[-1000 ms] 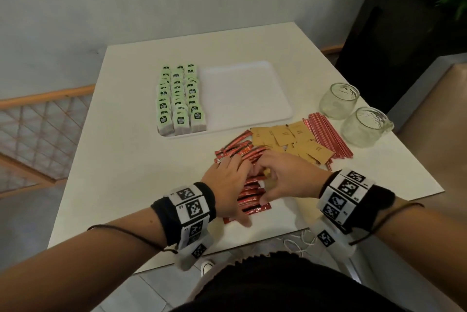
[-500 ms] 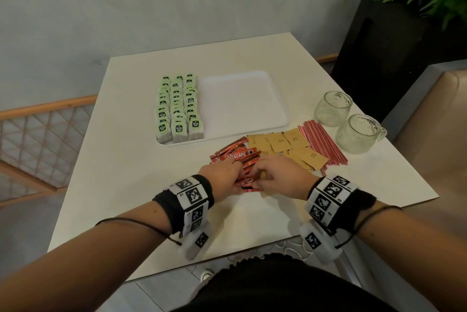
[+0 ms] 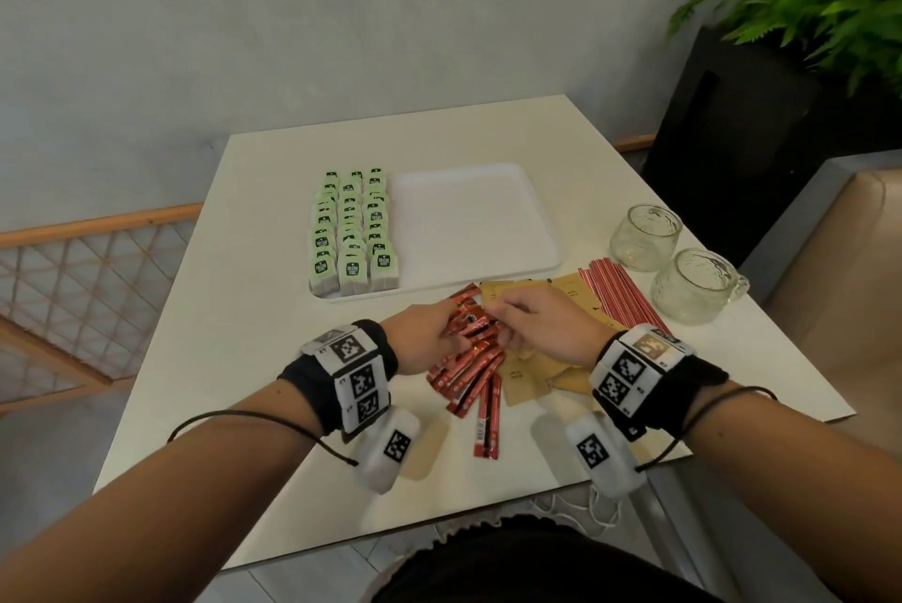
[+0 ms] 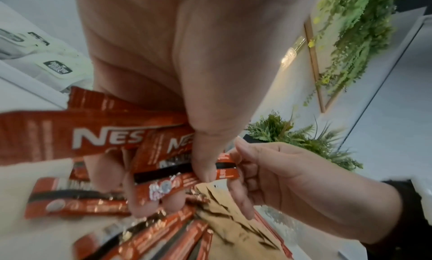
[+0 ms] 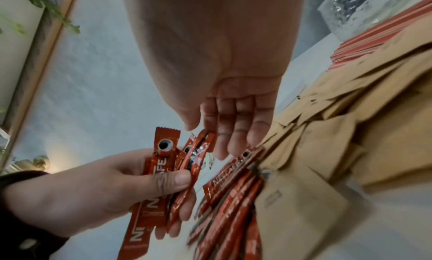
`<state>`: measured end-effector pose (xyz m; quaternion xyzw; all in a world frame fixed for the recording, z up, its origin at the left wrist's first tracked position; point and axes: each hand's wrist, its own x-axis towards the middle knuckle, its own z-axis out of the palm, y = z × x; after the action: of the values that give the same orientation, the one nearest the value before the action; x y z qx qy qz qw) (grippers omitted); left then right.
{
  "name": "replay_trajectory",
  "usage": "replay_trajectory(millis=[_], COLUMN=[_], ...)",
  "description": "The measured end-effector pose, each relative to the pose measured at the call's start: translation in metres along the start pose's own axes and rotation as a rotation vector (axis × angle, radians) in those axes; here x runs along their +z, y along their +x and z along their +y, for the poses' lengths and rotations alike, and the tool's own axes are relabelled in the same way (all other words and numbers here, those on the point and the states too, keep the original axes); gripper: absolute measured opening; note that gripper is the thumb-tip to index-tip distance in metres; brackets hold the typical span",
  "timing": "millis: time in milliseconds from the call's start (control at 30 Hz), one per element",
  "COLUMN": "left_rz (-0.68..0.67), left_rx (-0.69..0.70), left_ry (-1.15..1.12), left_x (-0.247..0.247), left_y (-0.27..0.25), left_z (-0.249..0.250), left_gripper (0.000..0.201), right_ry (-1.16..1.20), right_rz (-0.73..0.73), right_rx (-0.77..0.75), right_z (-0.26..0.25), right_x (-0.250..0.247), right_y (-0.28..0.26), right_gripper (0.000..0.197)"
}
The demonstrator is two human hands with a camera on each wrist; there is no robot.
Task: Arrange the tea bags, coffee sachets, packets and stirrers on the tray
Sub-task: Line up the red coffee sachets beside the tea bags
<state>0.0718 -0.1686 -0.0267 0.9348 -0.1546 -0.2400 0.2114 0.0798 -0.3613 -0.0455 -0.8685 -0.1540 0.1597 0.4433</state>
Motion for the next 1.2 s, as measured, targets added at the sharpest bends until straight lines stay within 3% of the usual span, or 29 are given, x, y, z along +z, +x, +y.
replay_trajectory(millis=[100, 367, 633, 833, 933, 1067, 1200], left_rz=[0.038, 0.088, 0.108, 0.312, 0.355, 0.267, 0.332], left_rx=[0.004, -0.02, 0.01, -0.104, -0.132, -0.093, -0.109], left_ry=[0.014, -0.024, -0.363, -0.744, -0.815, -0.966, -0.965], left_x=[-0.009, -0.034, -0.062, -0.074, -0.072, -0.071, -0.081], left_y=[0.002, 0.01, 0.021, 0.043, 0.054, 0.061, 0.069], left_z=[0.0, -0.02, -0.048, -0.071, -0.077, -0.068, -0.07], left_gripper=[0.015, 0.027, 0.023, 0.009, 0.026, 0.037, 0.029], right_ry=[0.101, 0.327, 0.478, 0.516, 0.547, 0.604, 0.564], right_rz=[0.018, 0.021, 0.195, 0.291, 0.333, 0.404, 0.283], right_rx=[0.039, 0.12, 0.122, 0.129, 0.072, -0.005, 0.005], right_z=[-0.007, -0.027, -0.036, -0.027, -0.026, -0.031, -0.038], right_x=[-0.003, 0.0, 0.002, -0.013, -0.019, -0.026, -0.033], right_y=[0.011, 0.039, 0.072, 0.085, 0.089, 0.101, 0.119], right_gripper=[0.026, 0.019, 0.015, 0.013, 0.017, 0.02, 0.025])
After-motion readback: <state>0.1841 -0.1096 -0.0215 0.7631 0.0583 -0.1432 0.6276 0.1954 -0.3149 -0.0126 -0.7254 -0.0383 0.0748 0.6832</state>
